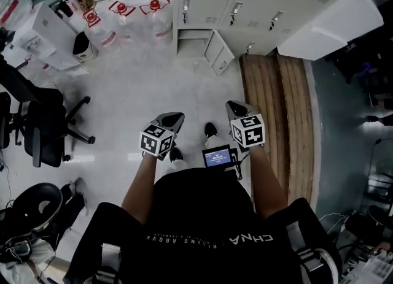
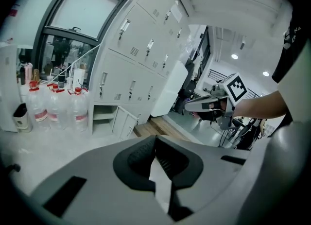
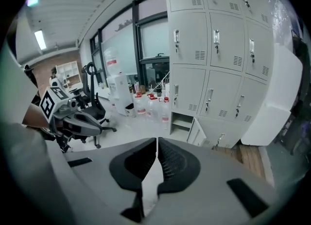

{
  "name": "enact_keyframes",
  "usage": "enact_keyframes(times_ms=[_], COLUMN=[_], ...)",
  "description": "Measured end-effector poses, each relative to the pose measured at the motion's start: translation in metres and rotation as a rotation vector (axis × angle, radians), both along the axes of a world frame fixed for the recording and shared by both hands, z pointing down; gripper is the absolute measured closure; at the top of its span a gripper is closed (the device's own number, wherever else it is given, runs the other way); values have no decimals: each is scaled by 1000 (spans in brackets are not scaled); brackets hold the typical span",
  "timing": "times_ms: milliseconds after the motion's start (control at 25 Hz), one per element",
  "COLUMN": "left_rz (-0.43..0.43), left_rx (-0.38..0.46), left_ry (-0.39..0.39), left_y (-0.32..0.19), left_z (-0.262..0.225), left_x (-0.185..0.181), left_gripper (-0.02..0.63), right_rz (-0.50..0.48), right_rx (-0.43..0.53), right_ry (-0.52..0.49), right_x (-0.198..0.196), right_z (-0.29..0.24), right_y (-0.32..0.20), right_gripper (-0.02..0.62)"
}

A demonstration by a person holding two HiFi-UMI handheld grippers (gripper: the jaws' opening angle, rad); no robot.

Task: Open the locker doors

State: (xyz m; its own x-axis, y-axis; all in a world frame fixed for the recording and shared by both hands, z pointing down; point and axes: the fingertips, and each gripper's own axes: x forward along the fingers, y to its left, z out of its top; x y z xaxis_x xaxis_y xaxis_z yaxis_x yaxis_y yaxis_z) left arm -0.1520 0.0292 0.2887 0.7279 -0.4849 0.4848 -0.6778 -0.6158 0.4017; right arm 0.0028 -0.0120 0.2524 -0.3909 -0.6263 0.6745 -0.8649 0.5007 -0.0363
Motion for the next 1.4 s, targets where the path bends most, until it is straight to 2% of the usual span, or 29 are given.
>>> enact_keyframes(times_ms=[320, 640, 880, 1400], left_rz=[-77, -175, -100, -67], left_rx=[-2, 73, 99, 136], left_ry=[-13, -56, -89, -147], left_y=[43, 46, 45, 33], left_z=[5, -12, -24, -26], left_x=[27, 76, 106, 111], left_gripper=[586, 586, 586, 586], right_rz=[-99, -97, -98, -22], right_rx=[-24, 32, 66, 95], right_ry=[35, 41, 0, -32], right_x=[13, 78, 93, 107], right_z=[15, 13, 5, -2], right_y=[47, 59, 58, 53], right_gripper=[560, 560, 560, 560])
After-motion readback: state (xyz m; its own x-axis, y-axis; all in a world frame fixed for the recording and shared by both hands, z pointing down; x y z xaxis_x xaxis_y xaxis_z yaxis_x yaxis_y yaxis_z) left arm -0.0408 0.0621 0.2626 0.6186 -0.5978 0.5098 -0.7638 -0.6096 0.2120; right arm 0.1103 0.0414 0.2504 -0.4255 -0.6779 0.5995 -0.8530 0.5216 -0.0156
